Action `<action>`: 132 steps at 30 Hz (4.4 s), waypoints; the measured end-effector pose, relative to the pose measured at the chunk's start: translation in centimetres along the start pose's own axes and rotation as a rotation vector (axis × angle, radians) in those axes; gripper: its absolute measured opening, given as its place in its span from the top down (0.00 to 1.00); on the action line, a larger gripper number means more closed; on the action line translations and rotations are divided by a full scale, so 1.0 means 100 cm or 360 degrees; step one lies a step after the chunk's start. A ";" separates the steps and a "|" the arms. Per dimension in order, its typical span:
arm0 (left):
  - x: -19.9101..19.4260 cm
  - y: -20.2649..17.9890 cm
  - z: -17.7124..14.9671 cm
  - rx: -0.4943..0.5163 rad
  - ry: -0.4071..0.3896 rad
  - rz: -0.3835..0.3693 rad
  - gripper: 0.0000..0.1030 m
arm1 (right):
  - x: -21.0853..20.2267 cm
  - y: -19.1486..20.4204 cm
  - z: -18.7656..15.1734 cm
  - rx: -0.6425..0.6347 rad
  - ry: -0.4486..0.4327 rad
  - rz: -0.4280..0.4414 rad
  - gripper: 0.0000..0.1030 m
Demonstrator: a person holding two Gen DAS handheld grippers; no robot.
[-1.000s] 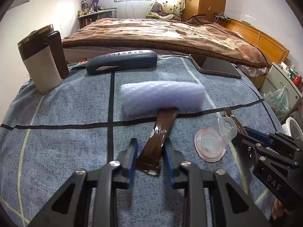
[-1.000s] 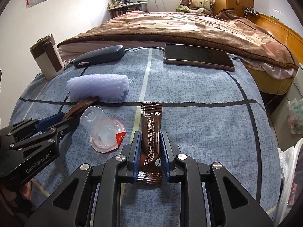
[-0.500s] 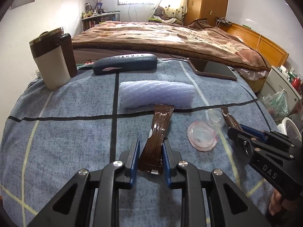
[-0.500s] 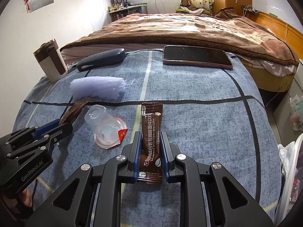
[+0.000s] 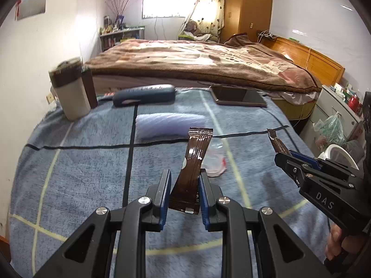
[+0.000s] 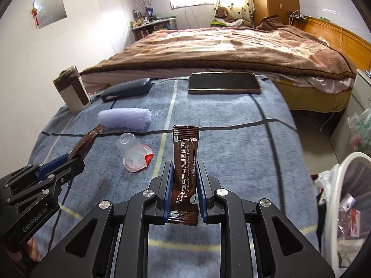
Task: Collect trash
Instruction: 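Carry both brown wrappers in both tools over the wastebasket, then open the left tool over the wastebasket while the right tool releases its wrapper, then move both open tools back over the bed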
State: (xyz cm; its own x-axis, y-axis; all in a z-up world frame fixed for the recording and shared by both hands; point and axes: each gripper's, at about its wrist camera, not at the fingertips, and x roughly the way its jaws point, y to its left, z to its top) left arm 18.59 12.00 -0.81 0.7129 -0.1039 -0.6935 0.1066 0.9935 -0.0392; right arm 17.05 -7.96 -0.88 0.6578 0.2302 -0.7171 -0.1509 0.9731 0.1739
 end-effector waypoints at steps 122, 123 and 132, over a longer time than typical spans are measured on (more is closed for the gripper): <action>-0.046 -0.160 -0.017 0.0154 -0.0113 -0.0275 0.44 | -0.100 -0.135 -0.049 0.0225 -0.0178 -0.0357 0.54; -0.047 -0.155 -0.016 0.0147 -0.0116 -0.0263 0.44 | -0.100 -0.131 -0.049 0.0214 -0.0178 -0.0350 0.54; -0.052 -0.097 -0.017 0.0058 -0.0149 -0.0154 0.43 | -0.082 -0.086 -0.040 0.0091 -0.0159 -0.0246 0.54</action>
State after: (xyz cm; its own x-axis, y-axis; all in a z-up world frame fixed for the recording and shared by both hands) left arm 12.71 2.96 1.93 0.7595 -0.2046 -0.6175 0.2018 0.9765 -0.0753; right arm 10.00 -18.18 0.83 0.7405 0.0733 -0.6681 -0.0021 0.9943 0.1067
